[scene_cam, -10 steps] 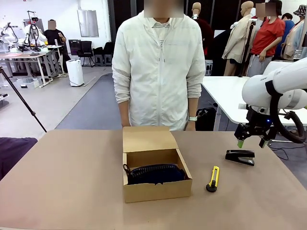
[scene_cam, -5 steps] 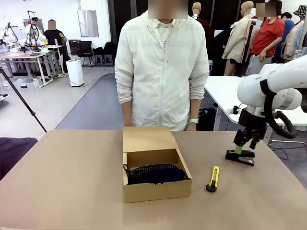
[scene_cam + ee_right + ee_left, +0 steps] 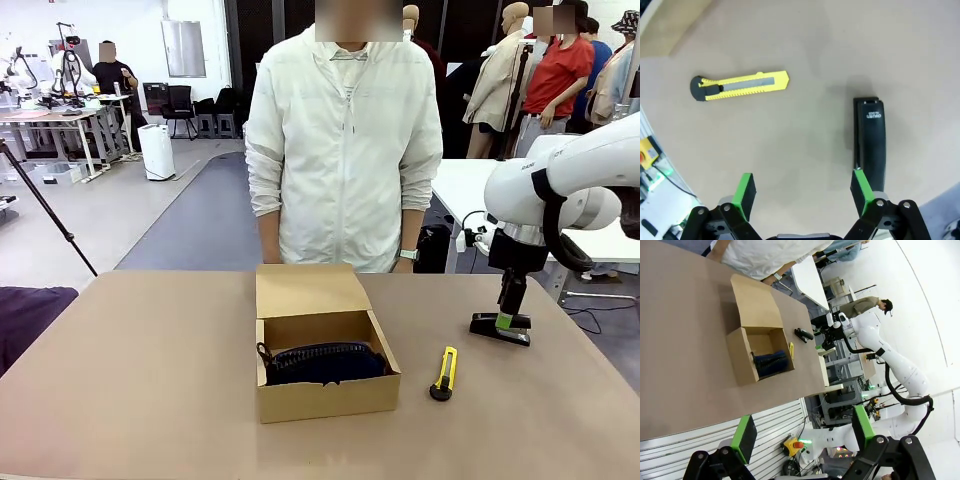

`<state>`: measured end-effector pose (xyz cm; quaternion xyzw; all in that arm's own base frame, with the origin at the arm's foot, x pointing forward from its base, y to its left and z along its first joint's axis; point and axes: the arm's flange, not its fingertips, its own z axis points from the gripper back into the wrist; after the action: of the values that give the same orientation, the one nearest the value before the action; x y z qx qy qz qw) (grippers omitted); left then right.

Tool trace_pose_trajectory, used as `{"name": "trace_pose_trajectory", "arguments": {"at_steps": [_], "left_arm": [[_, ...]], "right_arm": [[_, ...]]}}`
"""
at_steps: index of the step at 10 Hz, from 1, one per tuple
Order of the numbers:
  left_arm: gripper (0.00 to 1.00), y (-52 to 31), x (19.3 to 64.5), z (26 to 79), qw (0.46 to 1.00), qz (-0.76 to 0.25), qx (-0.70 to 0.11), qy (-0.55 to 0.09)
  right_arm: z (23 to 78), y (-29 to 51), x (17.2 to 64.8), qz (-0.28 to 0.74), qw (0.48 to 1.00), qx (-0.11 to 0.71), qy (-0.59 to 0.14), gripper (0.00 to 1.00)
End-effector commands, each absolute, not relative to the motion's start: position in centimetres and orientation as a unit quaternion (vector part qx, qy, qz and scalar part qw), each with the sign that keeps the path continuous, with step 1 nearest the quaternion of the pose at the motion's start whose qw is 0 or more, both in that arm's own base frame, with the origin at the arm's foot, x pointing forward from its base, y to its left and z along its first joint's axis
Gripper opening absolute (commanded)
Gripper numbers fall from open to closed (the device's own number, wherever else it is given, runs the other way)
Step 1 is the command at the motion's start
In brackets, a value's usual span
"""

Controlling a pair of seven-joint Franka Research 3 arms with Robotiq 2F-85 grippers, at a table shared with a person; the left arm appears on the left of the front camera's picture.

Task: Pack the items into the box.
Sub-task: Pick up the item specified by the human and place it in the Mailer Box.

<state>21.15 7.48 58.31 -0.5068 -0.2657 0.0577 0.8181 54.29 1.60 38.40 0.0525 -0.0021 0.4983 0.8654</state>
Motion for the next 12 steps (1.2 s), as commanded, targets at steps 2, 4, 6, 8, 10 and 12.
{"name": "trace_pose_trajectory", "arguments": {"at_steps": [2,4,6,8,10,12], "left_arm": [[1.0,7.5,21.0,58.6,0.812,0.058,-0.515,-0.266],[1.0,7.5,21.0,58.6,0.812,0.058,-0.515,-0.266],[1.0,7.5,21.0,58.6,0.812,0.058,-0.515,-0.266],[1.0,7.5,21.0,58.6,0.812,0.058,-0.515,-0.266],[1.0,7.5,21.0,58.6,0.812,0.058,-0.515,-0.266],[1.0,7.5,21.0,58.6,0.812,0.058,-0.515,-0.266]], "right_arm": [[37.9,1.4,54.8,0.483,0.875,0.017,-0.007,1.0],[36.2,0.3,55.5,0.488,0.873,-0.007,-0.027,1.0],[34.2,-0.5,56.4,0.499,0.866,-0.028,-0.027,1.0],[32.5,-0.8,56.8,0.508,0.861,0.009,-0.009,1.0],[31.3,-0.7,57.0,0.508,0.862,0.005,-0.006,1.0],[30.8,-0.6,56.9,0.503,0.864,0.0,-0.019,0.41]]}}
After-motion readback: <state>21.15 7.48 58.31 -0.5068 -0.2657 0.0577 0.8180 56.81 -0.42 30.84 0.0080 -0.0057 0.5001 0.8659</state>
